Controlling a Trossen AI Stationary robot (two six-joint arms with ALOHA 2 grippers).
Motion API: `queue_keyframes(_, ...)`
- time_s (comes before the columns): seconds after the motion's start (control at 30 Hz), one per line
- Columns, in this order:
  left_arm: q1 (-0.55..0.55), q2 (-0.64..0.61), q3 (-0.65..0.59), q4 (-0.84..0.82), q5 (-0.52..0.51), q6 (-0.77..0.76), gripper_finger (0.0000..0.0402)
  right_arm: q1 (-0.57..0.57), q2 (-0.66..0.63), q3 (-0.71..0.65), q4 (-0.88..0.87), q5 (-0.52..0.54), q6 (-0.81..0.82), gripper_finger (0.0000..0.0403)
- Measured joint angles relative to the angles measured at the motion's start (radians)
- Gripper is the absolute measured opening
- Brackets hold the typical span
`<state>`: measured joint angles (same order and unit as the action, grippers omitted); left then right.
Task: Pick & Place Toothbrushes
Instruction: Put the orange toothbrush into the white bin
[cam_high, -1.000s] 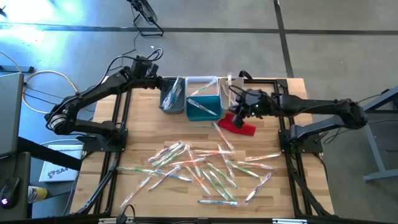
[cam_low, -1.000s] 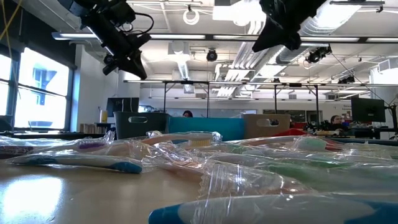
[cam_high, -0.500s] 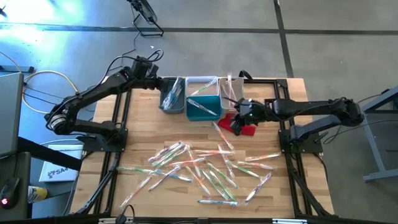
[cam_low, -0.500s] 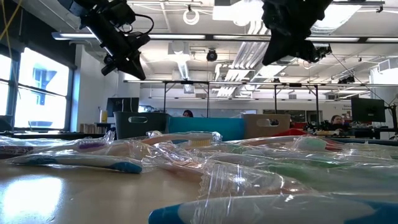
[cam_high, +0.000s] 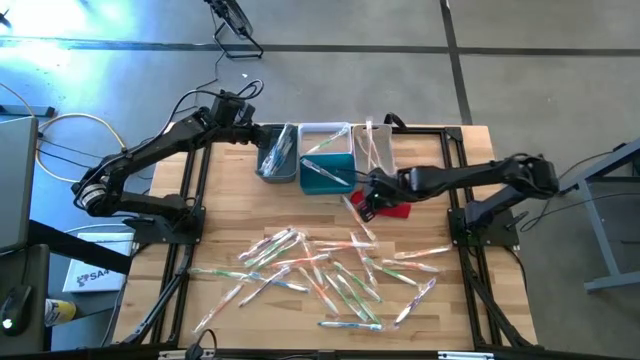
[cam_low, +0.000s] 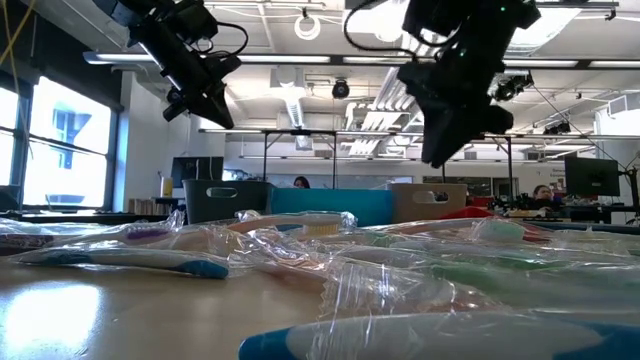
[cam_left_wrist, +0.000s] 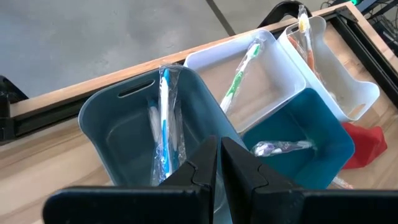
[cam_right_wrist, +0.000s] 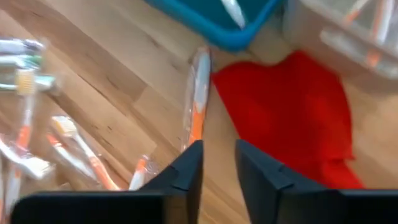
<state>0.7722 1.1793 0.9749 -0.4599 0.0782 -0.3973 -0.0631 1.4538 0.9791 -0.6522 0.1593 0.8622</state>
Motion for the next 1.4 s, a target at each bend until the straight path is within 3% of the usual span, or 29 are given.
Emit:
queue_keyframes(0.17, 0.0, 0.0, 0.0, 0.0, 0.0, 0.0, 0.0019, 0.0, 0.074, 0.0, 0.004, -0.073, 0.085, 0.0145)
queue_keyframes(0.33, 0.0, 0.0, 0.0, 0.0, -0.001, 0.005, 0.0019, 0.026, 0.144, 0.0, 0.009, -0.117, 0.125, 0.0166)
queue_keyframes(0.67, 0.0, 0.0, 0.0, 0.0, -0.001, 0.01, 0.0019, 0.103, 0.223, 0.0, 0.079, -0.116, 0.141, 0.0152)
queue_keyframes(1.2, 0.0, 0.0, 0.0, 0.0, -0.001, 0.011, 0.0019, 0.138, 0.223, 0.001, 0.106, 0.041, 0.139, 0.0139)
queue_keyframes(1.4, 0.0, 0.0, 0.0, 0.0, -0.001, 0.01, 0.0019, 0.138, 0.223, 0.001, 0.106, 0.051, 0.137, 0.0138)
